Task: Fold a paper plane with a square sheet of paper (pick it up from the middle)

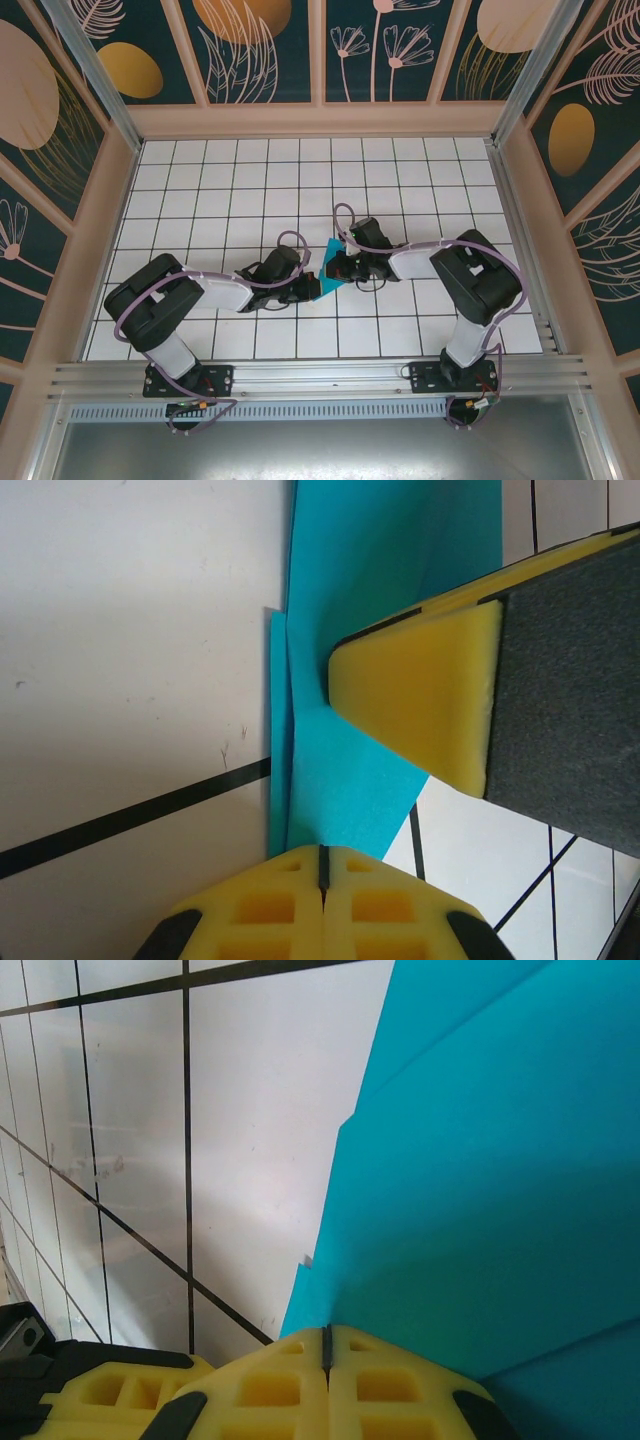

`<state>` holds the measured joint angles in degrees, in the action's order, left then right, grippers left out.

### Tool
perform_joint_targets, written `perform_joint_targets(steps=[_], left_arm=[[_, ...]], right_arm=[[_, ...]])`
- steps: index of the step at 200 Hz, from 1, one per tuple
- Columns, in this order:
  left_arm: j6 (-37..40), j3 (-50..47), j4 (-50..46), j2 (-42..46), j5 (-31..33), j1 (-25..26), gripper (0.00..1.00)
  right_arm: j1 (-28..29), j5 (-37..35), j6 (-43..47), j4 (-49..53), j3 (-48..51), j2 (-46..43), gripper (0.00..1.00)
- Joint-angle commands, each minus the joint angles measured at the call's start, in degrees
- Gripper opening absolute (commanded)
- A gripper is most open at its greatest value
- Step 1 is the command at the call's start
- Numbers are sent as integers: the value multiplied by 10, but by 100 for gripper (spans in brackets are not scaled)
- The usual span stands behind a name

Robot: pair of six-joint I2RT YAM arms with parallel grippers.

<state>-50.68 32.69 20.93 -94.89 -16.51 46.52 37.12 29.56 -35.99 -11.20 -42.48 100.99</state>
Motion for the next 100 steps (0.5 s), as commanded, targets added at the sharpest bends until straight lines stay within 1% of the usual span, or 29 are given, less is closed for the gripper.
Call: perform_joint_targets(steps=[1, 18, 27, 43, 58, 80, 85, 100], left_arm=[[5, -6, 2, 8, -5, 2, 0], [5, 1, 18, 15, -7, 3, 1], [8, 9, 13, 15, -2, 3, 3], [14, 20, -2, 4, 8, 3, 3], [17, 22, -11, -15, 8, 3, 0], [15, 10, -13, -29, 6, 3, 0], [15, 7, -13, -46, 5, 3, 0], [14, -4, -18, -45, 7, 2, 0]], right_arm=[[1, -15, 17, 25, -7, 16, 0], [1, -13, 17, 23, -5, 15, 0], [1, -11, 18, 21, -6, 13, 0], [2, -5, 20, 16, -6, 8, 0], [2, -1, 21, 11, -7, 3, 0], [1, 1, 24, 5, -6, -7, 0], [1, 2, 25, 2, -5, -10, 0], [2, 9, 25, -5, -1, -20, 0]])
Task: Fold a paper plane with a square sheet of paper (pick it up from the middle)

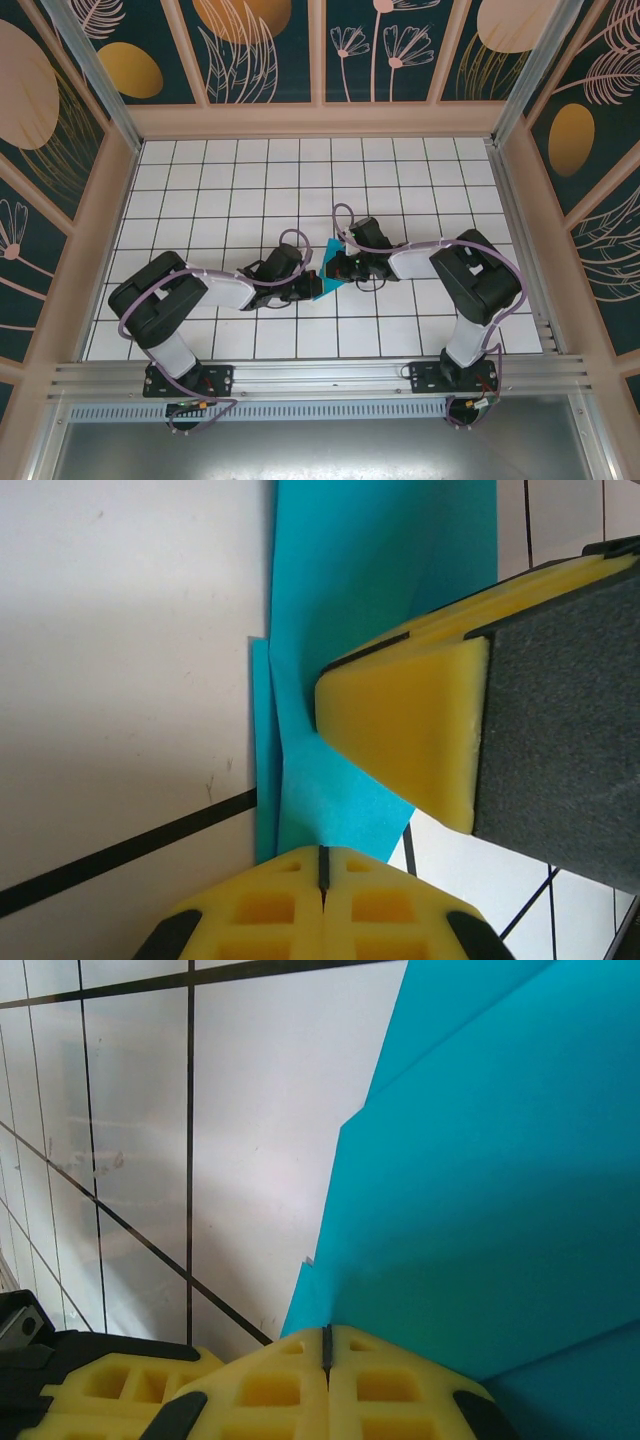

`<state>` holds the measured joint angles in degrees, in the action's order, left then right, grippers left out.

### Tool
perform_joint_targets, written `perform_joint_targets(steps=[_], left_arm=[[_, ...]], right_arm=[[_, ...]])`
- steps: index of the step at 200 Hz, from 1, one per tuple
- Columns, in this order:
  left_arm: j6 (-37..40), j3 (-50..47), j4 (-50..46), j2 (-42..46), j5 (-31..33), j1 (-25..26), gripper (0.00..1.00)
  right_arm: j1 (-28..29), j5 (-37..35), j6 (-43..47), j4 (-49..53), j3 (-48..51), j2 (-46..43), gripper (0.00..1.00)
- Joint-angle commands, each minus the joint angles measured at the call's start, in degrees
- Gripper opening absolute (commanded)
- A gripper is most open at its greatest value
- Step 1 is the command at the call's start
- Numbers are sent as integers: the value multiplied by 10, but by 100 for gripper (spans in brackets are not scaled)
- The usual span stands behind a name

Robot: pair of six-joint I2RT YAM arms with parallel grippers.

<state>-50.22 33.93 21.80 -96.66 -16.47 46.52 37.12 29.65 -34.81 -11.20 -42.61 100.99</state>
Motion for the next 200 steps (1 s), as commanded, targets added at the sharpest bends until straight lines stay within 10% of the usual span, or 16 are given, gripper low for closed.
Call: perform_joint_targets(steps=[1, 71, 200], left_arm=[[9, -17, -27, -27, 7, 3, 0], [15, -27, -60, 6, 29, 3, 0], [49, -60, -68, 27, 13, 3, 0]], right_arm=[[2, 9, 14, -6, 0, -20, 0], [4, 0, 51, 35, -4, 9, 0], [-198, -12, 71, 49, -96, 69, 0]])
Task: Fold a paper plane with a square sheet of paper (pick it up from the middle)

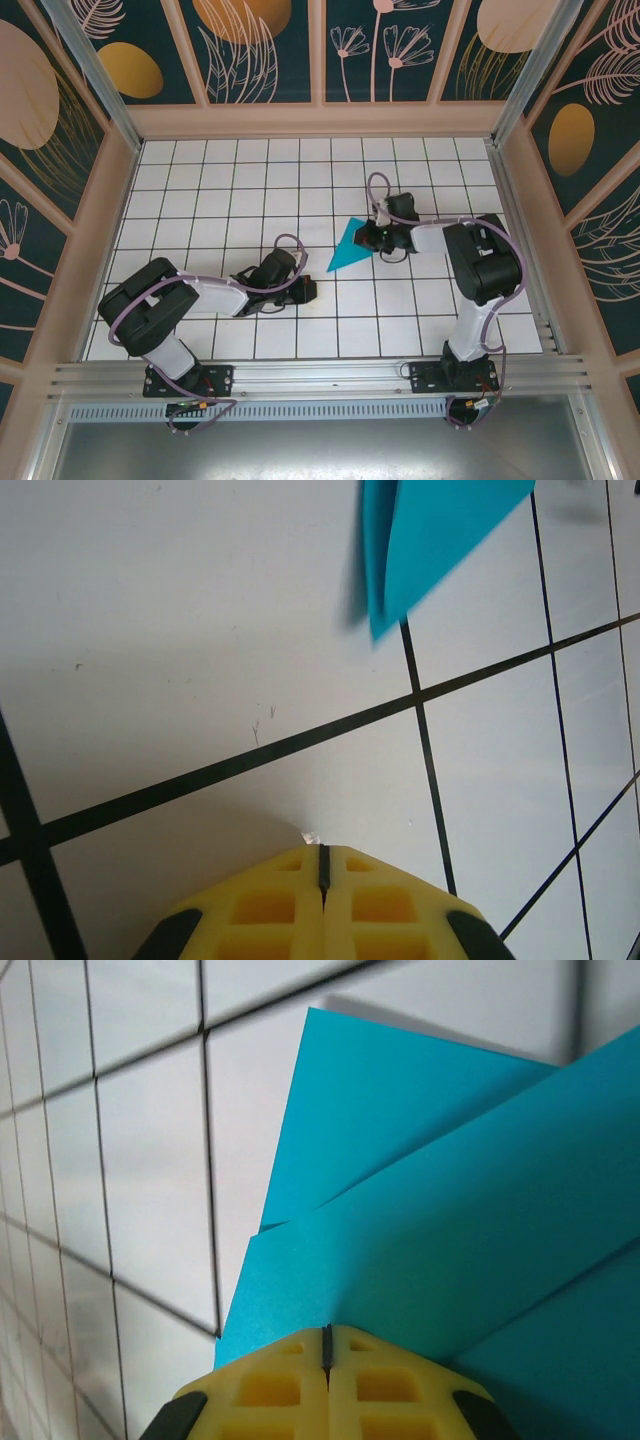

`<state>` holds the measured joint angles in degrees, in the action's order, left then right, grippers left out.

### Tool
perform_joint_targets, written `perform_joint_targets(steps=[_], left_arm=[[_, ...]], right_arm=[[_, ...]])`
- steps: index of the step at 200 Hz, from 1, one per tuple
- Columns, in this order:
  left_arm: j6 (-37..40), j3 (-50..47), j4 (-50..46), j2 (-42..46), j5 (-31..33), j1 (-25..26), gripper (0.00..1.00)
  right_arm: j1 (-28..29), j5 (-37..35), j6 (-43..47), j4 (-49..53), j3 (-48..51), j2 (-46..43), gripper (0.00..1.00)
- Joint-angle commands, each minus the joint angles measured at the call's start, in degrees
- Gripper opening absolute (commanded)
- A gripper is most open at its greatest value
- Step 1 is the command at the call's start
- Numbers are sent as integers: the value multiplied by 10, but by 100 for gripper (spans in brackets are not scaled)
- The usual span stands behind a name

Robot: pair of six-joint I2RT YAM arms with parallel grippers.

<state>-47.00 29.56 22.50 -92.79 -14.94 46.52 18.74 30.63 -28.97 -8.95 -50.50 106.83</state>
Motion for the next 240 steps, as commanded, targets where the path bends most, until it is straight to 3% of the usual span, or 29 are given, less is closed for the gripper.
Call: perform_joint_targets(steps=[1, 64, 130, 185, 240], left_arm=[[17, -15, -75, -12, -2, 3, 0], [26, 54, -67, 38, 37, 2, 2], [15, 84, -45, -2, 28, 3, 2], [11, 87, -65, -50, 13, 3, 0], [16, 68, -112, -45, 26, 3, 0]], right_arm=[[-14, -22, 13, 26, -18, 10, 0], [46, 13, 23, 34, 6, 5, 0], [141, 11, -19, 18, 56, -35, 0], [149, 10, -19, 18, 48, -56, 0], [129, -81, -7, 42, 30, -103, 0]])
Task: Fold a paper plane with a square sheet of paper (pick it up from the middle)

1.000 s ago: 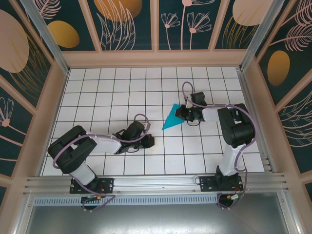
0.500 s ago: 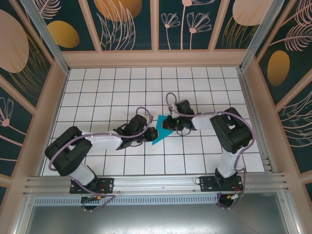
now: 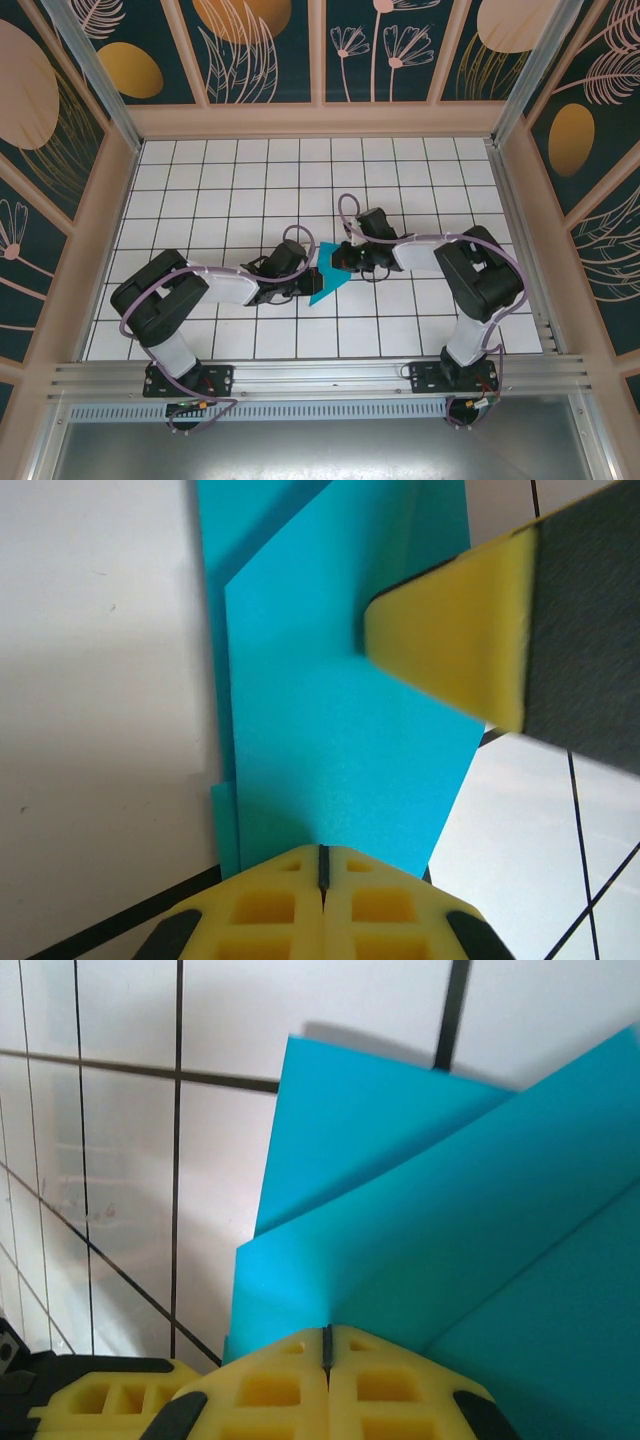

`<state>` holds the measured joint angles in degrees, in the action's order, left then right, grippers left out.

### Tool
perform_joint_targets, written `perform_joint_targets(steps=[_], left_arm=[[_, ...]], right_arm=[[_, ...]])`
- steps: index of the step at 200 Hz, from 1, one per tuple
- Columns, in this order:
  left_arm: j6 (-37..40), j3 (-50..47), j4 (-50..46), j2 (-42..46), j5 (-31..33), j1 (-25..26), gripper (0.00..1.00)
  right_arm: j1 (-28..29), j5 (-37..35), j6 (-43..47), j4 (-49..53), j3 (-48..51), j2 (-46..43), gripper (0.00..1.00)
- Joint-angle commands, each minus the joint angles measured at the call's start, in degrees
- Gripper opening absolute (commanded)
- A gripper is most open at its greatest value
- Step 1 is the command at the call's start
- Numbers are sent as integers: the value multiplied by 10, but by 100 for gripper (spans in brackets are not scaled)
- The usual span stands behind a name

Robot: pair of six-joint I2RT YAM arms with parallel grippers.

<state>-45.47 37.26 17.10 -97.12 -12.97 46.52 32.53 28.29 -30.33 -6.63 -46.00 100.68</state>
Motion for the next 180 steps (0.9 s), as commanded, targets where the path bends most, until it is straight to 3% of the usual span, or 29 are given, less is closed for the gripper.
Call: perform_joint_targets(steps=[1, 99, 180], left_arm=[[1, -9, -58, -2, 7, 3, 0], [-2, -12, -71, -6, 9, 3, 0], [-11, -48, -58, -8, -2, 3, 0]], right_arm=[[-9, -59, 7, 19, -15, -43, 0], [29, -17, 43, 32, -33, 31, 0], [-61, -15, 87, 23, -75, 68, 0]])
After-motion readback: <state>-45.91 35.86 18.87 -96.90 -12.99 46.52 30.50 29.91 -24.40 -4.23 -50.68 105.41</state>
